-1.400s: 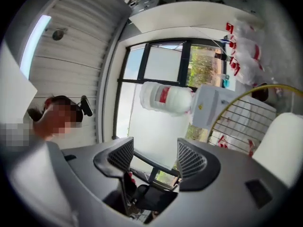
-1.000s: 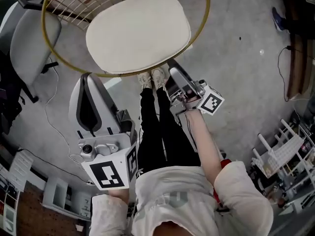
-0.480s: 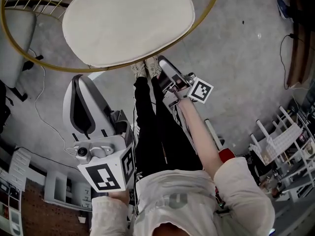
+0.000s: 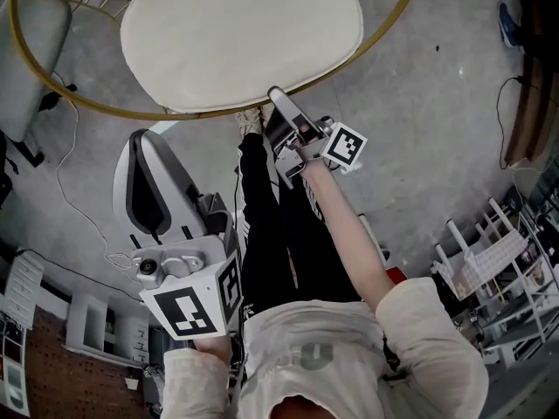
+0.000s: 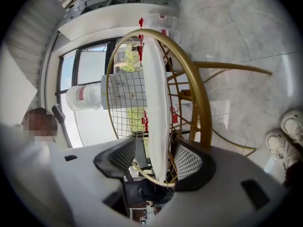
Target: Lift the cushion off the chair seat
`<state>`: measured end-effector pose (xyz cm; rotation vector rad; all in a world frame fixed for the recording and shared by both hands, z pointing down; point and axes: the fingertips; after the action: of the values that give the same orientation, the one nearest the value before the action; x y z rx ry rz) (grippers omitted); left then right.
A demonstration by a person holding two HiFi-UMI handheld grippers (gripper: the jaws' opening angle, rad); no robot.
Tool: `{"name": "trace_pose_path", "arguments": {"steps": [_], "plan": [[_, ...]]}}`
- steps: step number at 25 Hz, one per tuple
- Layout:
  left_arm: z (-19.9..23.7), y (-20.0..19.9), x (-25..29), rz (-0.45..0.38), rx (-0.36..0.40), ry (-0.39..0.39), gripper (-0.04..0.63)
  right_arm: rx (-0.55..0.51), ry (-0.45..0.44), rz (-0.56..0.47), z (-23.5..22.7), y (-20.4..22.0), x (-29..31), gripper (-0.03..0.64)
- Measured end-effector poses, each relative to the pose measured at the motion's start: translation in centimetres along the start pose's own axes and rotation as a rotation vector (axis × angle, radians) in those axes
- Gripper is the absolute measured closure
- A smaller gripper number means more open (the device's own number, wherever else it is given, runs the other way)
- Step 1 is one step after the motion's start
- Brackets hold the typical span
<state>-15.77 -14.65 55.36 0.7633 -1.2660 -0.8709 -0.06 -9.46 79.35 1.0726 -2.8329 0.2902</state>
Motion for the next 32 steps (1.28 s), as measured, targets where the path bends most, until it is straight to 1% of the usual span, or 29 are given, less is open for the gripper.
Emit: {"name": "trace_pose_path", "arguments": {"steps": [3,4,8,12,13,14,15,16,18,22,29,32], "plan": [[1.3,0.0,-0.1,0.009,-0.069,-0.013,0.583,0.019,-0.017,-0.016,0.3,-0.4,1.7,0.359],[1.6,-0.1,-0.2,0.006,-0.077,-0.019,0.583,0.026,-0.022,-0.020,0.3,-0.4,2.2,0.359],[1.3,-0.6,-0.9,0.002,-0.050,-0.033,0.584,0.037,-0.029,-0.039,1.0,-0.8,3.3,0.359],[1.5,-1.0,-0.9,0.001,-0.053,-0.032,0.584,0.060,-0.040,-0.066,0.8,-1.5,4.9,0.362],[1.7,-1.0,-0.8,0.000,-0.054,-0.034,0.584,0.064,-0.033,-0.069,0.6,-1.7,5.3,0.374],[1.8,-1.1,-0.8,-0.001,-0.054,-0.035,0.584,0.062,-0.019,-0.069,0.3,-1.8,5.6,0.426],[1.9,-1.3,-0.7,-0.004,-0.054,-0.035,0.584,0.056,0.000,-0.067,0.2,-1.8,5.8,0.523],[1.9,-1.6,-0.7,-0.008,-0.053,-0.035,0.583,0.050,0.015,-0.065,0.1,-1.8,5.8,0.545],[2.0,-2.3,-0.9,-0.016,-0.049,-0.037,0.583,0.050,0.019,-0.064,0.7,-1.8,5.8,0.551],[2.0,-4.6,-1.7,-0.042,-0.040,-0.046,0.584,0.040,0.024,-0.065,3.3,-1.5,5.6,0.558],[1.4,-11.0,-4.4,-0.125,-0.023,-0.052,0.583,-0.013,0.038,-0.072,9.3,-1.9,4.9,0.565],[1.2,-13.5,-6.4,-0.151,-0.018,-0.074,0.583,-0.044,0.034,-0.090,12.5,-2.3,4.1,0.566]]}}
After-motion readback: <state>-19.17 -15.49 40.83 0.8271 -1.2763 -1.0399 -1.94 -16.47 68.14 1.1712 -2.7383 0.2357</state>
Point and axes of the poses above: the fingertips, and each gripper's own axes: x forward along the fingers, z to its left, y out of its underside, and after that the axes turned 8 degrees about z, right-handed
